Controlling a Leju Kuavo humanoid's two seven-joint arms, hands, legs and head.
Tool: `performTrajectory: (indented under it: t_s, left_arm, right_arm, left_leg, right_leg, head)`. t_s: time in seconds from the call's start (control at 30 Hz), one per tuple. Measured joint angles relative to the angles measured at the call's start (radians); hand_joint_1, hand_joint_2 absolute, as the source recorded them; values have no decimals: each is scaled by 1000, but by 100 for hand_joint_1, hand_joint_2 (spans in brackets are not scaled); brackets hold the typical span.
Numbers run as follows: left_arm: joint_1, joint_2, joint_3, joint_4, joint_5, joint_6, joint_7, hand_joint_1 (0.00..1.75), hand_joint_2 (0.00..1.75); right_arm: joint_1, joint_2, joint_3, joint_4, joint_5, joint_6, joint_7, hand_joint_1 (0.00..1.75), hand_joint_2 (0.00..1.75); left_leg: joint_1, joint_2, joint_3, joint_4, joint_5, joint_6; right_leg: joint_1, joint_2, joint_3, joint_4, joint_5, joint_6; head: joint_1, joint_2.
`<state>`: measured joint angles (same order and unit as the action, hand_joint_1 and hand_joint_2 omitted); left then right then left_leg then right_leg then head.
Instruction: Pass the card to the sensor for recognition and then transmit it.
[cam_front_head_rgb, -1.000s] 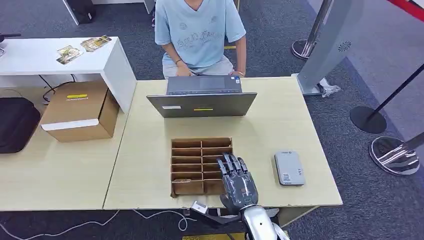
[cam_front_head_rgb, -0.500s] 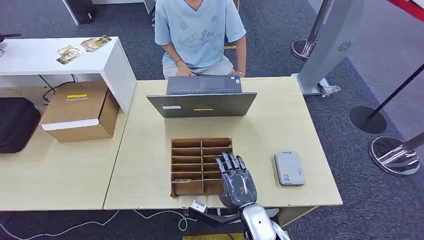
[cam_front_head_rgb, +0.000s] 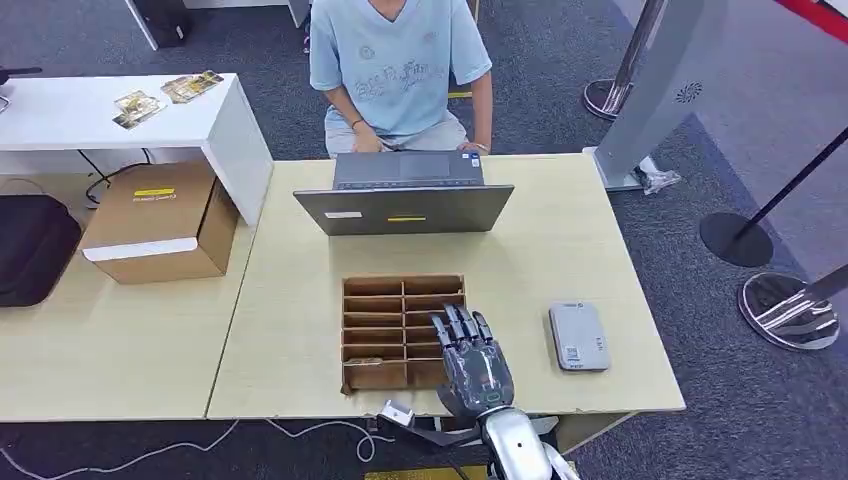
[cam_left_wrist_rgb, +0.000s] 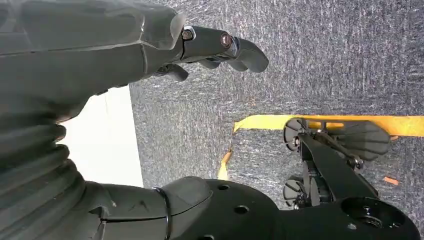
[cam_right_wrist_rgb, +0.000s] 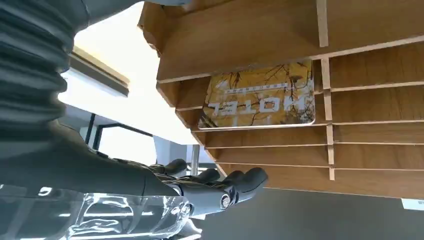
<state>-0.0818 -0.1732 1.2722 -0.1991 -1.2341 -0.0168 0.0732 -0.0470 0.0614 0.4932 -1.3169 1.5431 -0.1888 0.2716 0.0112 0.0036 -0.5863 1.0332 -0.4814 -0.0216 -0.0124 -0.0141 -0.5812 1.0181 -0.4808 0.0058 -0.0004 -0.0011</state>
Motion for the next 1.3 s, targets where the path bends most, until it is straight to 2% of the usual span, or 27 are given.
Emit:
performTrajectory:
  t_s: [1.3]
  left_arm:
    - [0, -1, -10, 0, -10, 8, 0, 0, 175]
  right_arm:
    - [17, 0, 0, -27, -11, -12, -11, 0, 175]
  left_leg:
    - [0, 0, 0, 0, 0, 0]
  right_leg:
    - [0, 0, 0, 0, 0, 0]
  head:
    - [0, 0]
